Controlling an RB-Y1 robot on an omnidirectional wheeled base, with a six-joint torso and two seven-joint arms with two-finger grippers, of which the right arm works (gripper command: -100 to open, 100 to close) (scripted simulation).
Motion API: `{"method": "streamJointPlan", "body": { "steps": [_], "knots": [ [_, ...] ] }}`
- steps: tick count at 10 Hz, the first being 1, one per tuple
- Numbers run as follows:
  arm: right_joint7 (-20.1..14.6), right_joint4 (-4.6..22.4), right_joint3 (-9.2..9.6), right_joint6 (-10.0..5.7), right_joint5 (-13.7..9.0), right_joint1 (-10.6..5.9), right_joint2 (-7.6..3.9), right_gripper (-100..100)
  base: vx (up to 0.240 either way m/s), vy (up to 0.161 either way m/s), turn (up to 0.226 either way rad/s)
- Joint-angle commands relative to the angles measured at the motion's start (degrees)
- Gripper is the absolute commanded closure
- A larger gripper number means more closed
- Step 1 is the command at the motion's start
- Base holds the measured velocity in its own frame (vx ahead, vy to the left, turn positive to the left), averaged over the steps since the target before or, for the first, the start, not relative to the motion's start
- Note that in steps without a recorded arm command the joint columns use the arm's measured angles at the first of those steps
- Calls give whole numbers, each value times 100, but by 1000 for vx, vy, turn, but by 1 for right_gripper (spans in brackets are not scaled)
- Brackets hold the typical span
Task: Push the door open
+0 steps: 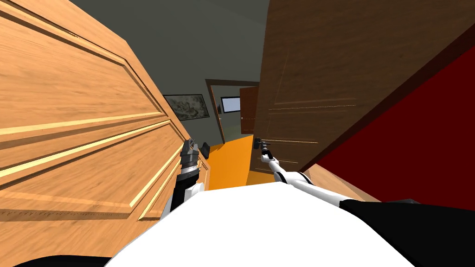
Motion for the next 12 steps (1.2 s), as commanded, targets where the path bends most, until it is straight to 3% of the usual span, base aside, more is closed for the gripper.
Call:
{"method": "streamJointPlan", "body": {
  "steps": [1, 5, 12],
  "knots": [
    [29, 10, -69, -8, -30, 12, -34, 100, 104, 47, -44],
    [91, 32, -217, -26, -94, 36, -105, 100, 175, 63, -52],
    [266, 94, -635, -77, -277, 107, -309, 100, 193, 66, -57]
  ]
}}
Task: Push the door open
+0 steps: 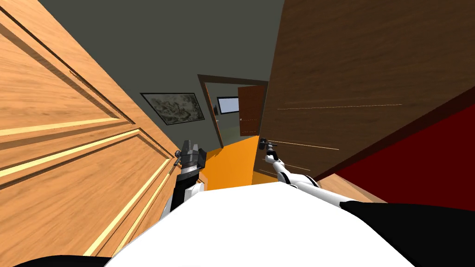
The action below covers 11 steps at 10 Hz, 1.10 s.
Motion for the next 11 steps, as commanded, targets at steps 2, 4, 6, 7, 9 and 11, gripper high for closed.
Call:
{"method": "streamJointPlan", "body": {
  "steps": [2, 4, 6, 7, 9, 11],
  "knots": [
    [-7, 105, -20, -36, -13, -56, -57, 100, 75, 26, -23],
    [37, 138, -141, -67, -70, -46, -126, 100, 142, 34, -39],
    [87, 156, -247, -80, -120, -25, -173, 100, 198, 26, -44],
    [116, 167, -307, -87, -147, -14, -199, 100, 210, 40, -58],
    [174, 188, -432, -102, -205, 10, -254, 100, 192, 40, -58],
    [231, 208, -551, -117, -260, 33, -306, 100, 195, 36, -50]
  ]
}}
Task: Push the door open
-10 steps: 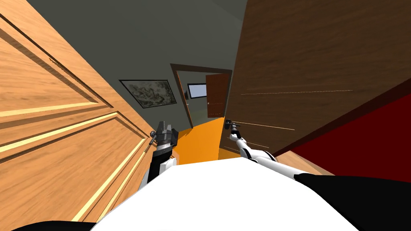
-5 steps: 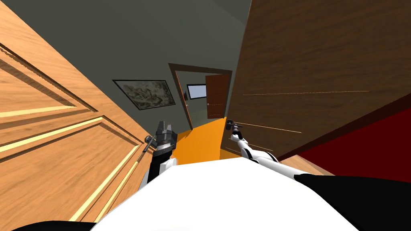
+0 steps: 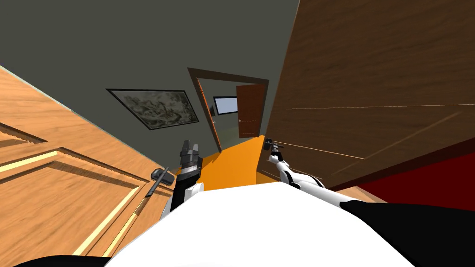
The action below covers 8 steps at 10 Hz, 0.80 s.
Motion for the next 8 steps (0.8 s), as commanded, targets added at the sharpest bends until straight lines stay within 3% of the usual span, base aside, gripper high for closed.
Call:
{"method": "streamJointPlan", "body": {
  "steps": [1, 3, 4, 8],
  "knots": [
    [49, -71, -99, 20, -45, 48, -47, 100, 203, 34, -47],
    [97, -53, -201, 7, -92, 68, -92, 100, 186, 30, -47],
    [65, 24, -152, 9, -74, 42, -90, 100, 87, 9, -28],
    [191, 86, -405, -63, -200, 73, -208, 100, 176, 6, -42]
  ]
}}
